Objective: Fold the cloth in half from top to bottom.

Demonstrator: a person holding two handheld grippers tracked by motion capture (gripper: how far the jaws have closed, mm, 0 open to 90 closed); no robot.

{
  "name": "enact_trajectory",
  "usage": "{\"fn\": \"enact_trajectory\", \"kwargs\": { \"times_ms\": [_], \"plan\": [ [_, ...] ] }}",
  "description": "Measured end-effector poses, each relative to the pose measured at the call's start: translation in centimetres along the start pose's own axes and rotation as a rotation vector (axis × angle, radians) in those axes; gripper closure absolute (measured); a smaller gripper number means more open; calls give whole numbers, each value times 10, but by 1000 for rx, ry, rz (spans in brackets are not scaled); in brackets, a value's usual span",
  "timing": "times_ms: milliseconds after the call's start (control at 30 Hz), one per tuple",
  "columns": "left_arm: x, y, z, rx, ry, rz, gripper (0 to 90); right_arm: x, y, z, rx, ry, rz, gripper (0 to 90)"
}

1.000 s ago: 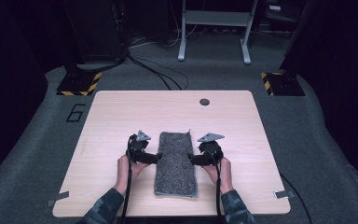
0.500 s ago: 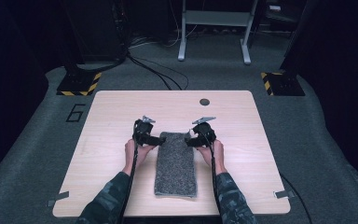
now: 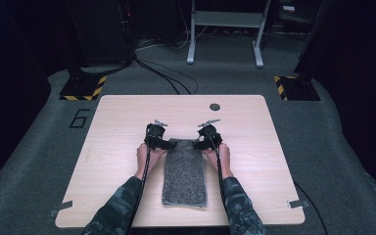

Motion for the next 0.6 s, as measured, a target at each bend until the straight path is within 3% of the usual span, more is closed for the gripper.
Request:
{"fn": "enact_trajectory", "kwargs": {
  "times_ms": [267,400,433,600],
  "plan": [
    [6,-3,3,6,4,-17,341,-1,-5,7,-1,-16,9,428],
    [10,-3,4,11,-20,-34,395,-4,-4,9,6,-10,31,463],
    [12,-3,4,12,-26,-39,448,-6,-4,10,5,-13,36,500],
    [20,-3,7,25,-42,-53,534,-11,-3,10,13,0,32,620]
  ]
}}
Point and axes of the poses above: each handheld gripper's, and its own axes: y roughly backward along the jaws, z roughly out of its underside, x roughly to its right, the point moved 3 cm from there along -y, roughly forward along the jaws
